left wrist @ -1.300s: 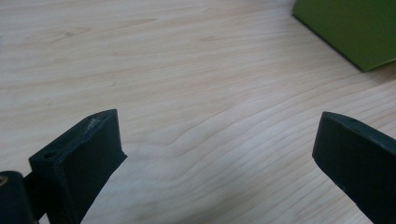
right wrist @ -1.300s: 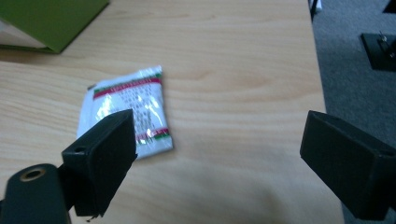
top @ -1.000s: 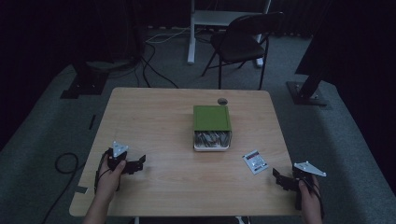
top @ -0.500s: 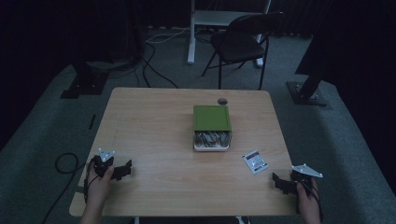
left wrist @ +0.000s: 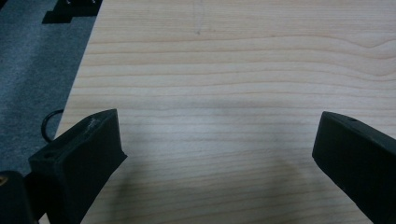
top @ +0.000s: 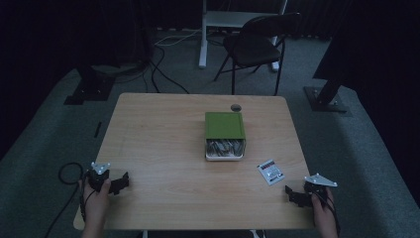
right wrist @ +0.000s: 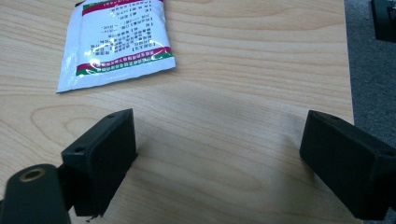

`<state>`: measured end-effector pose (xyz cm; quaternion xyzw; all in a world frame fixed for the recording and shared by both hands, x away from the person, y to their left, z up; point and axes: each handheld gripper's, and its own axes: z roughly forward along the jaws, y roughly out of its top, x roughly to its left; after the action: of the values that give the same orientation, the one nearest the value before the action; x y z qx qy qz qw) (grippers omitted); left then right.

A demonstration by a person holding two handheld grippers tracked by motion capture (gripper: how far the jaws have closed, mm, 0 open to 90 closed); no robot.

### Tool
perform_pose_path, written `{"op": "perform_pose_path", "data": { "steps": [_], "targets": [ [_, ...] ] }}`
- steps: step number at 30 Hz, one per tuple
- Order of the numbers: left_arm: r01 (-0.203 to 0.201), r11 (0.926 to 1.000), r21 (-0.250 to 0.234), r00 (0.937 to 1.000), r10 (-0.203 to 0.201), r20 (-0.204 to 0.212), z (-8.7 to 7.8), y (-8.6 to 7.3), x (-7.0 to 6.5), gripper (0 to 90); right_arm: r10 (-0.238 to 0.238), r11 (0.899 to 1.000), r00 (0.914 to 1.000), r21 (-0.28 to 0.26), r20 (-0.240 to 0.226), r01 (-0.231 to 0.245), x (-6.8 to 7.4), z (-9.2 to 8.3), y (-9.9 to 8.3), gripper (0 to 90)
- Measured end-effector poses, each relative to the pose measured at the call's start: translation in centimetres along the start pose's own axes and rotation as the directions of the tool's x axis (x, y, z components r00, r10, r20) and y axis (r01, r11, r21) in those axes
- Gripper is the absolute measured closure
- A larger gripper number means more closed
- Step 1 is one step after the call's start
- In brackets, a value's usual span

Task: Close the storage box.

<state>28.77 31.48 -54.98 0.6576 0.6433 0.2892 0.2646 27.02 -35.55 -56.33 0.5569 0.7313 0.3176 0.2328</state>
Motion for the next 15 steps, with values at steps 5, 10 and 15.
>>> {"op": "perform_pose_path", "data": {
  "steps": [5,10,15],
  "targets": [
    [0.013,0.9999,0.001,0.9995,-0.013,-0.027,-0.2,-0.1,0.7,2.3,0.001,1.0,1.0,0.0,0.0,-0.001,0.0,0.0,0.0,10.4],
    [0.002,0.9999,0.011,0.9992,-0.002,-0.04,-0.3,-0.6,1.1,2.2,0.001,1.0,1.0,-0.001,0.0,-0.001,0.0,0.0,0.0,10.4],
    [-0.006,0.9998,0.021,0.9989,0.007,-0.047,-0.2,-1.0,1.2,2.2,0.001,1.0,1.0,-0.001,0.0,-0.001,0.0,0.0,0.0,10.4]
  ]
}}
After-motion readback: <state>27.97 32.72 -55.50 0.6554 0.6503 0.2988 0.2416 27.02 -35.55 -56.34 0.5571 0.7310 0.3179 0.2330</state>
